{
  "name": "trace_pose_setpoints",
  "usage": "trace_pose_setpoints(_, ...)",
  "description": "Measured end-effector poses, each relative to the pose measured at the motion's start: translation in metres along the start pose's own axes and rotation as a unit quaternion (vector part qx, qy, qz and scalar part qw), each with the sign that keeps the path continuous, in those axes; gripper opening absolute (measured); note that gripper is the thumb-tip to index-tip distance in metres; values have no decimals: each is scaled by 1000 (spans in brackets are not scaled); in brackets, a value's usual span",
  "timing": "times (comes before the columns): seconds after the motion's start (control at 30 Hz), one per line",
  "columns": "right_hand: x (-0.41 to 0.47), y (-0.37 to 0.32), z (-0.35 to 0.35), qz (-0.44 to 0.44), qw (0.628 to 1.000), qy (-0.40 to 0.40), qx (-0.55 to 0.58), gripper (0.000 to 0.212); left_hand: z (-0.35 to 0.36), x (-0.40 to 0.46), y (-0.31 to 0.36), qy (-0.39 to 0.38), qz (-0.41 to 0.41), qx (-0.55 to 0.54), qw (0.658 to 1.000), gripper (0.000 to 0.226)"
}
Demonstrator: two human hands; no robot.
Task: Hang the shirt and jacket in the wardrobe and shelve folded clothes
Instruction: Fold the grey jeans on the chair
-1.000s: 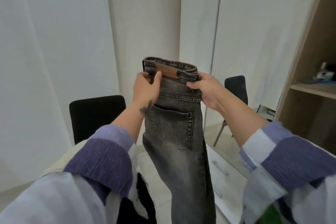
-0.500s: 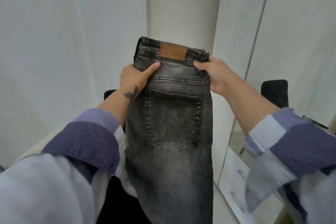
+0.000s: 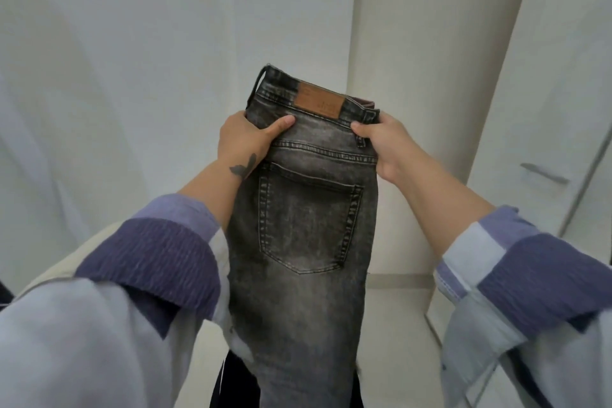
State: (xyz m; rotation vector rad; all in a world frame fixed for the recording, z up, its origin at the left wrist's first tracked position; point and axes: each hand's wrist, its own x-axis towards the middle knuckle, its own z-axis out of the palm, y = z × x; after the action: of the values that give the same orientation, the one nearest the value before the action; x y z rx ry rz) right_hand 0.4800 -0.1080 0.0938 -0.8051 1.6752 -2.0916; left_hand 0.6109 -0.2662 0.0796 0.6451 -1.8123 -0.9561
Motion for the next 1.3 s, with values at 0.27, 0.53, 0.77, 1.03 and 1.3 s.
trace_pose_setpoints(0.27,150,69,53,-17,998,17,-58,27,48,122,-104,10,-24,-32,999,46)
trace_pose_setpoints(0.53,248,141,63,-11,986,68,-154,30,108,196,-199,-65,-55,-79,993,40)
trace_pose_setpoints(0.77,242,212,46,38,966,67,-246,35,123,185,-255,-151,-90,-39,984,10)
trace_pose_setpoints(1.03,173,256,22,79,951,39,-297,30,111,105,-274,-184,-129,-3,974,24)
trace_pose_setpoints(1.3,58,292,-8,102,946,11,-307,29,83,-20,-273,-183,-172,25,968,24)
